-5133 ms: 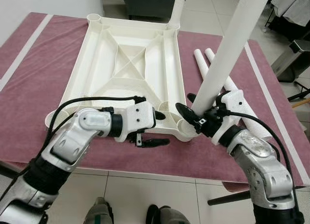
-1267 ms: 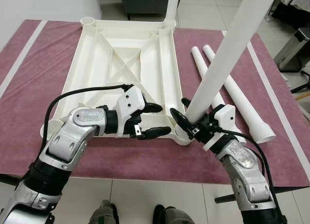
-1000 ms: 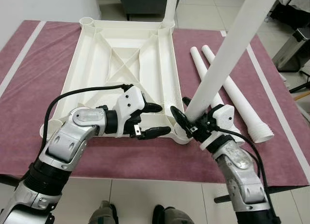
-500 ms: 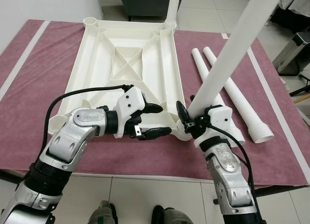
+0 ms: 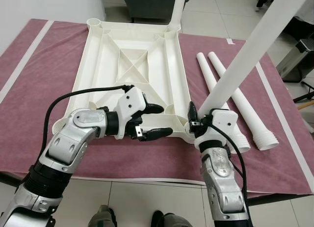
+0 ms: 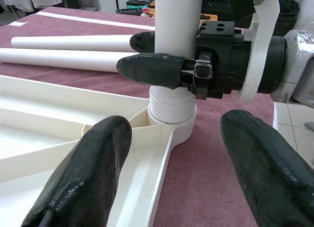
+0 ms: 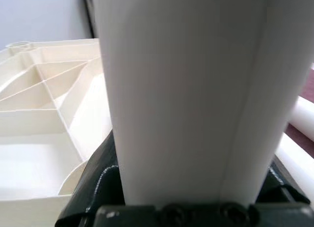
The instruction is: Building children table
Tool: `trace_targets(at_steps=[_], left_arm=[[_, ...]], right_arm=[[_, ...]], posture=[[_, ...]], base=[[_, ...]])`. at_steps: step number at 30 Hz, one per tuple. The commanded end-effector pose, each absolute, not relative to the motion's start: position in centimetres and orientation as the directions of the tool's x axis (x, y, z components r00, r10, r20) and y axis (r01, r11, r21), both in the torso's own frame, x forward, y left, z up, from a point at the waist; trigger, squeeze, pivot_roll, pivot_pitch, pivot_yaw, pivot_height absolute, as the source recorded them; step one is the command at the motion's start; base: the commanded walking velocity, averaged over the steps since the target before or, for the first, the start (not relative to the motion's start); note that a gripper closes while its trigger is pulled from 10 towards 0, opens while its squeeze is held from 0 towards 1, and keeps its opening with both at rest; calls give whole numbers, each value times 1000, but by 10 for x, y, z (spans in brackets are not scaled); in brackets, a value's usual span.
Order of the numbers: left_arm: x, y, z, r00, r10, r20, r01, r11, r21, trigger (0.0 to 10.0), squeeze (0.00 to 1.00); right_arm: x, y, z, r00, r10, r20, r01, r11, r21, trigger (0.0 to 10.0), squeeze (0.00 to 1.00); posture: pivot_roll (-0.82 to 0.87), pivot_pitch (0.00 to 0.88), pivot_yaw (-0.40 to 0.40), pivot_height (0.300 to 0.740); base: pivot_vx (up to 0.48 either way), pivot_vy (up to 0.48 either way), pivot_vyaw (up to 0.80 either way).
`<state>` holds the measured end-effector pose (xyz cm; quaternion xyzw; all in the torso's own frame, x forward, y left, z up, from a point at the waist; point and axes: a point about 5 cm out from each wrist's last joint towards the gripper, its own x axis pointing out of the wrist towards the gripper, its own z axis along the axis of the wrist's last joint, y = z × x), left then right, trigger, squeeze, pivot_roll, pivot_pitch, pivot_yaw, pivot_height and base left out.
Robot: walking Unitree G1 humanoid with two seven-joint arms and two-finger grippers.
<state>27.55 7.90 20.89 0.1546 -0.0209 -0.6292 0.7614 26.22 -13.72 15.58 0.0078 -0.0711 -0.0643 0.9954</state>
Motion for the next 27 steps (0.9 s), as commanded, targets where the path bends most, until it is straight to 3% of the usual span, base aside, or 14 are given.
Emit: trace_targets(at_steps=[1,8,13,14,20,21,27], left_arm=[[276,80,209,256,-954,-153,940,209,270,10000,0],[276,80,209,256,-955,-153,940,208,271,10000,0],[276,81,209,258,-954,-152,939,211,271,10000,0],[276,81,209,259,-954,-152,939,212,271,10000,0],[277,81,210,262,-953,-152,938,214,272,10000,0],[277,81,210,262,-953,-151,938,215,272,10000,0],[277,81,210,263,-953,-150,937,216,273,10000,0]], right_arm=[[247,-166,78,911,-289,-293,273,957,-96,10000,0],[245,-167,75,881,-340,-330,326,940,-99,10000,0],[250,-155,83,920,-278,-277,271,961,-63,10000,0],[251,-152,86,932,-256,-258,251,967,-54,10000,1000],[256,-143,98,969,-148,-197,154,988,18,10000,1000],[259,-133,113,991,-38,-125,46,997,68,10000,0],[261,-125,126,997,64,-48,-60,996,73,10000,0]], posture=[[56,174,19,740],[56,175,19,740],[57,178,18,740],[58,179,18,740],[58,180,20,740],[57,181,20,740],[56,181,20,740]], base=[[0,0,0],[0,0,0],[0,0,0],[0,0,0],[0,0,0],[0,0,0],[0,0,0]])
